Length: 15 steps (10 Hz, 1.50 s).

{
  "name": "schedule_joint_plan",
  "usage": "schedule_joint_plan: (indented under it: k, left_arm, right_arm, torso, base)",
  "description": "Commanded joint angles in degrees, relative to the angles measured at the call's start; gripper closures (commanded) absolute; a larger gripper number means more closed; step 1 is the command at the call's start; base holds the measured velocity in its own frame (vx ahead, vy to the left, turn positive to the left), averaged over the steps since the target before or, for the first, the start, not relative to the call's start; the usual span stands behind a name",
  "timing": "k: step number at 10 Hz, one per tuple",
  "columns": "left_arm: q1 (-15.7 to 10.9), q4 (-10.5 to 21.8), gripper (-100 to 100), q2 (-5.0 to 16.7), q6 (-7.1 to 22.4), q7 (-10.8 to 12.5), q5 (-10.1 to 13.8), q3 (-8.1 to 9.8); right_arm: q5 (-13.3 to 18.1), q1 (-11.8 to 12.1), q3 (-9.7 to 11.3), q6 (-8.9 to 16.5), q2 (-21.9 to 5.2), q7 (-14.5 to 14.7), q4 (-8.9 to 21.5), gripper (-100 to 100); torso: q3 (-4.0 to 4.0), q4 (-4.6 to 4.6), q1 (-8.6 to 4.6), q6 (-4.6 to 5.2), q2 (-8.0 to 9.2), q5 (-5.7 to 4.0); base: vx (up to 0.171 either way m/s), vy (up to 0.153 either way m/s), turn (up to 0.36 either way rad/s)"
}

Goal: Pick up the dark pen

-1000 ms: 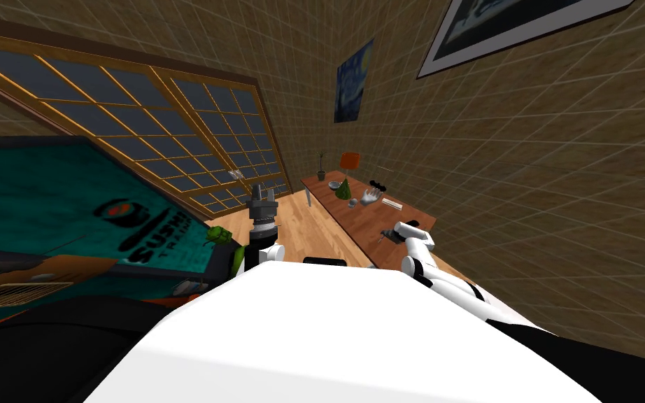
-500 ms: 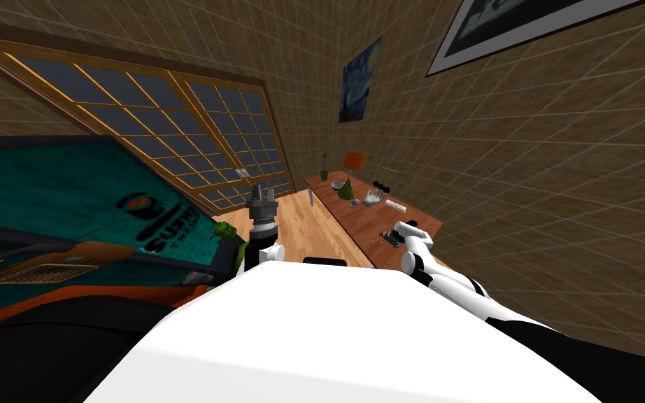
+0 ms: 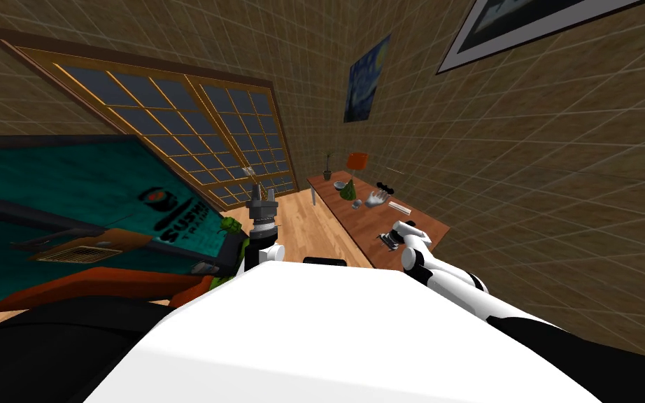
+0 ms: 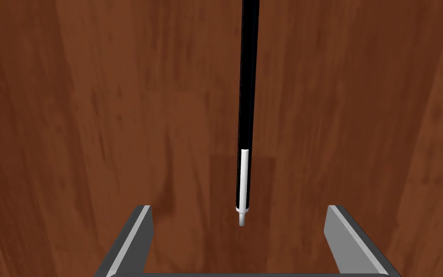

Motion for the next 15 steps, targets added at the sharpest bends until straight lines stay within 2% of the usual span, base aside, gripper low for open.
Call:
schedule_joint_plan:
  k: [1,3,4,5,6,9,14,15]
  left_arm:
    - [0.0,0.0,0,0.0,0.0,0.0,0.0,0.0]
    - [0.0,0.0,0,0.0,0.0,0.0,0.0,0.0]
    - [0.0,0.0,0,0.0,0.0,0.0,0.0,0.0]
    - [0.0,0.0,0,0.0,0.0,0.0,0.0,0.0]
    - [0.0,0.0,0,0.0,0.0,0.0,0.0,0.0]
    - [0.0,0.0,0,0.0,0.0,0.0,0.0,0.01]
    - [0.0,0.0,0,0.0,0.0,0.0,0.0,0.01]
    - [0.0,0.0,0,0.0,0.0,0.0,0.0,0.0]
  right_arm:
    - [-0.3,-0.8,-0.2,1.5,-0.3,-2.1,1.8,-100]
    - [-0.5,-1.3,-0.4,2.4,-0.4,-3.5,3.0,-100]
    - [-0.4,-1.1,-0.3,2.3,-0.3,-3.0,2.5,-100]
    - [-0.4,-1.2,-0.3,2.2,-0.4,-3.2,2.7,0]
    - [-0.1,-0.7,-0.9,1.3,-0.1,-5.6,3.1,-100]
    - [0.3,0.0,-1.8,-0.2,0.3,-9.2,3.6,-100]
    - [1.0,1.2,-3.3,-2.6,1.0,-15.3,4.5,-100]
    - [0.9,1.0,-3.1,-2.2,0.8,-14.4,4.4,-100]
  torso:
    - [0.0,0.0,0.0,0.0,0.0,0.0]
    - [0.0,0.0,0.01,0.01,-0.01,0.0]
    - [0.0,0.0,0.03,0.02,-0.01,0.01]
    - [-0.01,0.0,0.08,0.02,-0.03,0.02]
    - [-0.03,-0.01,0.11,0.02,-0.05,0.02]
    - [0.21,0.08,-0.36,0.03,0.37,-0.07]
    - [0.15,0.06,-0.16,0.03,0.26,-0.04]
    - [0.14,0.06,-0.15,0.01,0.24,-0.03]
  base:
    - [-0.016,-0.037,0.084]
    - [-0.017,-0.026,0.054]
    - [-0.007,-0.008,0.005]
    - [0.0,0.0,0.0]
    - [-0.057,-0.048,0.392]
    - [-0.118,-0.123,0.287]
    - [-0.096,-0.069,0.26]
    - [-0.039,-0.029,0.06]
